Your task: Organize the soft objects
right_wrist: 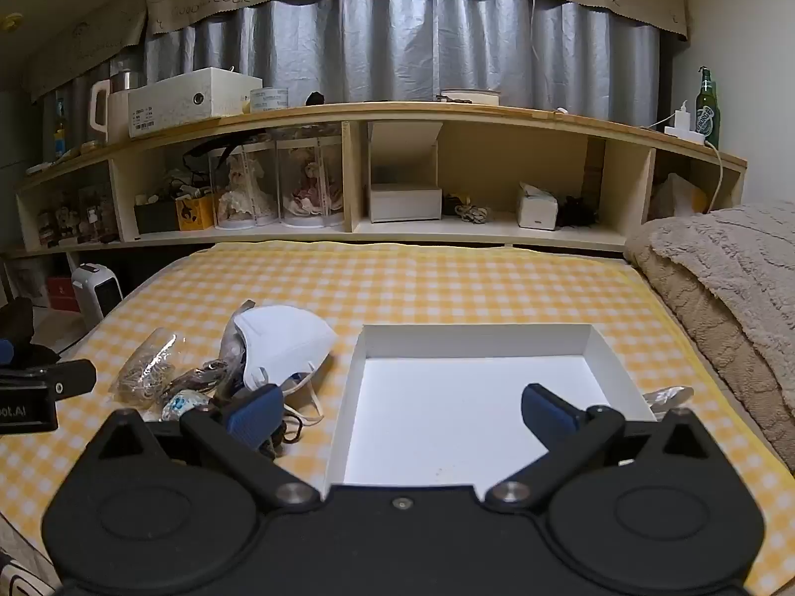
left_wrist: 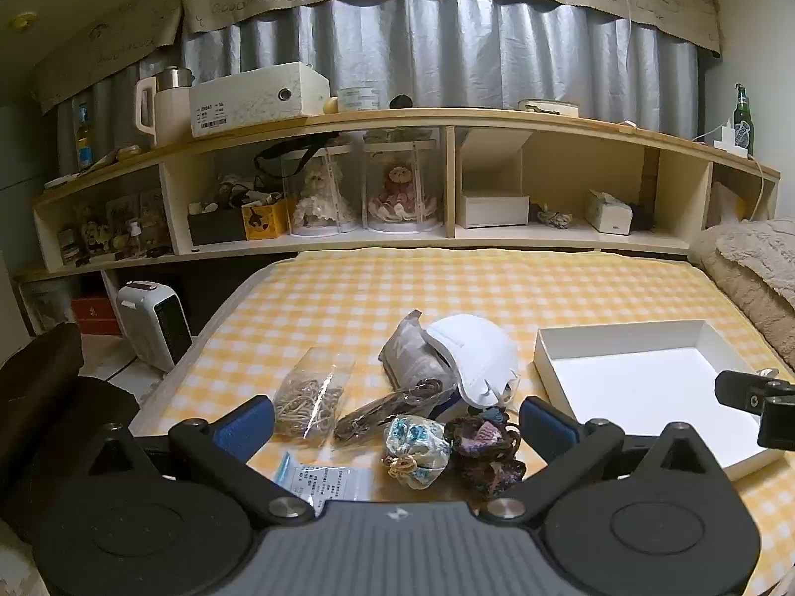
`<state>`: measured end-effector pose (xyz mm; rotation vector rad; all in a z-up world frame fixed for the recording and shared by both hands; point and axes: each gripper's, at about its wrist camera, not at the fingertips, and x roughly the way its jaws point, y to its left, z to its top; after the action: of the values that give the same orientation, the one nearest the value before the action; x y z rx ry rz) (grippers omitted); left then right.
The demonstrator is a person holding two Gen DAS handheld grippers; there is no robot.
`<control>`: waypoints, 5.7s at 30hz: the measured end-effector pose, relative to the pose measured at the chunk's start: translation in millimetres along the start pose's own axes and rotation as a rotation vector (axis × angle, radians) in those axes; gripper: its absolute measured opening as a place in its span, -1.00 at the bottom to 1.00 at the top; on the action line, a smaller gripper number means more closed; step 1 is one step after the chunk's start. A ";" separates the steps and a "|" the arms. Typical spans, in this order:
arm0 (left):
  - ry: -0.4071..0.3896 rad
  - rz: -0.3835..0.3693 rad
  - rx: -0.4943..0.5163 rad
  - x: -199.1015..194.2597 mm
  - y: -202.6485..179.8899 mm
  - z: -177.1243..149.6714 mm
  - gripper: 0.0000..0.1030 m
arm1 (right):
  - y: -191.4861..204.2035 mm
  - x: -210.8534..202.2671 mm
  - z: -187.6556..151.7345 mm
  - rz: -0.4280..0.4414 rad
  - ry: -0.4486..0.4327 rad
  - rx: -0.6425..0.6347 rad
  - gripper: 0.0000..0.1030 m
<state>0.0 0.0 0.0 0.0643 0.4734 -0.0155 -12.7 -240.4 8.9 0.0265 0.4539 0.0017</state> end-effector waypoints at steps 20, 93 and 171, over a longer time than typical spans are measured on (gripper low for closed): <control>0.004 0.000 0.000 0.1 0.0 0.0 1.00 | 0.6 0.6 0.1 0.002 0.009 0.004 1.00; 0.008 0.001 0.002 0.1 0.0 0.1 1.00 | 1.2 0.7 -0.6 0.001 0.012 0.005 1.00; 0.515 -0.276 -0.197 188.6 49.4 -8.0 -0.29 | 81.9 206.3 -13.3 0.603 0.578 0.087 -0.49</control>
<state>165.7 49.8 -90.3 -0.1958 0.9936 -0.2275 167.3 -156.7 -91.4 0.2523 1.0098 0.5951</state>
